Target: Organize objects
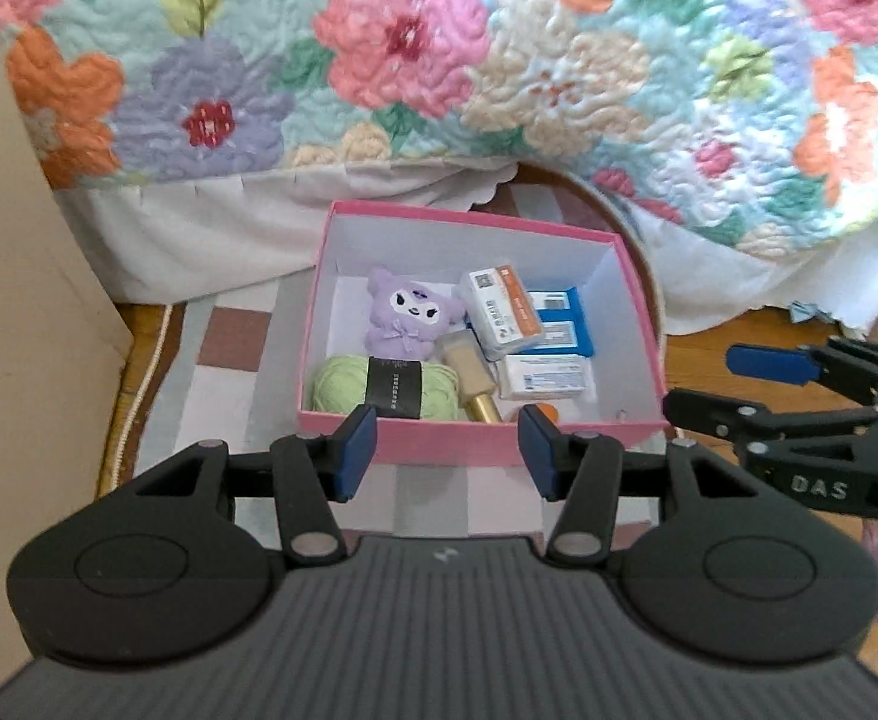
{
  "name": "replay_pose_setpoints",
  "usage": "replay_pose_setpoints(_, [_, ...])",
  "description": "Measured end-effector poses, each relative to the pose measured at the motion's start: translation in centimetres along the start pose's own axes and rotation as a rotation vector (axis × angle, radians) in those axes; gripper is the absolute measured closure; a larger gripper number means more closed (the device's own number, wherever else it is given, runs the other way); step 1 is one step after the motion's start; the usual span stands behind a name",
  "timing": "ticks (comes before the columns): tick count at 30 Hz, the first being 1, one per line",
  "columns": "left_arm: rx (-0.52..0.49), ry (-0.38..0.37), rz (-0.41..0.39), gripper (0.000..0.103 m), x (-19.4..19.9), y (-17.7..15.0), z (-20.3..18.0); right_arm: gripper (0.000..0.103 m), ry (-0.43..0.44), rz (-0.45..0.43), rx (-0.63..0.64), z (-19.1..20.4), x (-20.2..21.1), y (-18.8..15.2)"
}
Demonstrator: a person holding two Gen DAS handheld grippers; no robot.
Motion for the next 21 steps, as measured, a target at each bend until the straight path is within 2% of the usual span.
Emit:
replay_pose_setpoints(3, [-0.024, -0.033, -0.008, 0.051, 2.6, -0.5, -0.4, 0.034, -0.011, 0.004, 0.038, 1.1, 1.9, -0.1])
replay_pose_setpoints(8, [-0.062, -0.023, -0.03, 0.047, 5.3, -1.6, -0.6, 0.032, -0.003, -0.009, 0.058, 2.5, 4.9, -0.4])
replay_pose_setpoints(14, [-0.062, -0.02, -0.027, 0.046, 6.4, -3.7, -0.1, 0.031, -0.003, -0.013, 0.01, 3.2, 7.3, -2.0])
replay_pose_setpoints(21, [-0.047, -0.023, -0.004, 0.046, 6.1, -5.7, 0.5, 0.03, 0.0, 0.032, -0.029, 3.8, 8.3, -4.9])
Point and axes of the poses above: each gripper's, at about its wrist camera, not at the fingertips, and x roughly against the way its jaws point, z to its left, y to its top, the point moved 6 cm from there along -x, roughly the way its jaws point, and after that the axes turned 5 degrees about -z, right-handed, at the moved point
